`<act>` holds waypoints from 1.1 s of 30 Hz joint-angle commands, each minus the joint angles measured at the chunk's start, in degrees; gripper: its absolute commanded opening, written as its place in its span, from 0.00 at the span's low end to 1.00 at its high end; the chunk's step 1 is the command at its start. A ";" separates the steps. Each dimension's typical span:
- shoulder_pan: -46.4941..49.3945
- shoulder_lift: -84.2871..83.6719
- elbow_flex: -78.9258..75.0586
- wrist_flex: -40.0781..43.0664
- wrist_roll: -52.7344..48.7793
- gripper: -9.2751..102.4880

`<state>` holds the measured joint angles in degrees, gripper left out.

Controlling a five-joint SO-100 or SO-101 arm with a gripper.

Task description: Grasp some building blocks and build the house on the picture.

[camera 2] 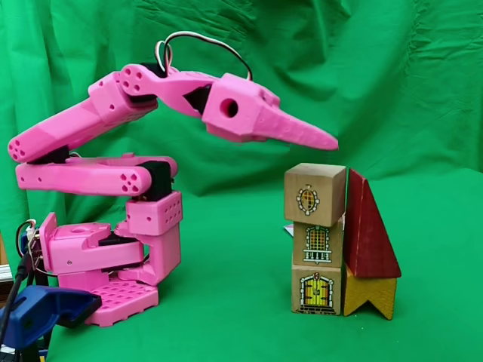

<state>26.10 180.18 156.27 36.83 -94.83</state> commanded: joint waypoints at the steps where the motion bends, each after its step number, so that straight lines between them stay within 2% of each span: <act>1: -2.02 0.44 -1.58 -0.35 0.26 0.04; 8: -6.24 0.53 -1.41 -0.09 0.26 0.04; 14: -6.06 2.64 -1.49 1.32 0.35 0.04; 23: -6.15 4.57 -7.29 17.58 0.44 0.03; 33: -6.24 9.49 -9.05 28.30 0.35 0.03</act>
<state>20.13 188.44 149.68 63.11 -94.83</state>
